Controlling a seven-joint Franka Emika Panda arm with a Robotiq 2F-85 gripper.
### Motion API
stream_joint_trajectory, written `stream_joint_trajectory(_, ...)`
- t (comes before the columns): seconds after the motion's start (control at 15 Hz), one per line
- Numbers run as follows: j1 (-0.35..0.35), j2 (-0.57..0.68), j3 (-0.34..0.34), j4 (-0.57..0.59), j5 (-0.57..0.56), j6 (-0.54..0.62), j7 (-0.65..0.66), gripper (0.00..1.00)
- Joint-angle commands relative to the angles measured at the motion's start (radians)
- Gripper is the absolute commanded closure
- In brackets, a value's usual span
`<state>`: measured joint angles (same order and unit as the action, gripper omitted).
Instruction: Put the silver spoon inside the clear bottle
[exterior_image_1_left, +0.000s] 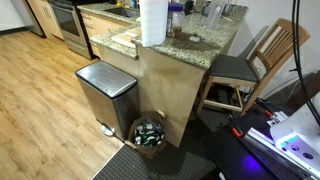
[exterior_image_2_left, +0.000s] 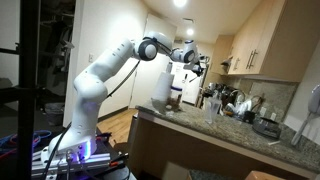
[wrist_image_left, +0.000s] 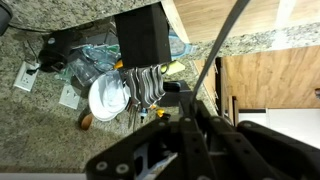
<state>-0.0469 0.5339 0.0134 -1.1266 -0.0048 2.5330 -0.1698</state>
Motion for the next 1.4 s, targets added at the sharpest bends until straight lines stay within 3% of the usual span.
stream_joint_trajectory(0.0, -0.018, -0.004, -0.001, -0.003, -0.011, 0.083, -0.053, 1.00)
stream_joint_trajectory(0.33, -0.200, -0.130, 0.138, -0.097, 0.096, 0.320, -0.403, 1.00)
stream_joint_trajectory(0.53, -0.397, -0.161, 0.337, -0.138, 0.183, 0.506, -0.622, 1.00)
stream_joint_trajectory(0.67, -0.535, -0.182, 0.483, -0.164, 0.362, 0.552, -0.746, 1.00)
stream_joint_trajectory(0.73, -0.420, -0.135, 0.359, -0.082, 0.262, 0.501, -0.639, 1.00)
stream_joint_trajectory(0.87, -0.505, -0.147, 0.446, -0.102, 0.329, 0.523, -0.713, 1.00)
stream_joint_trajectory(1.13, -0.519, -0.152, 0.470, -0.119, 0.331, 0.531, -0.714, 1.00)
stream_joint_trajectory(1.33, -0.623, -0.099, 0.610, -0.080, 0.408, 0.562, -0.838, 1.00)
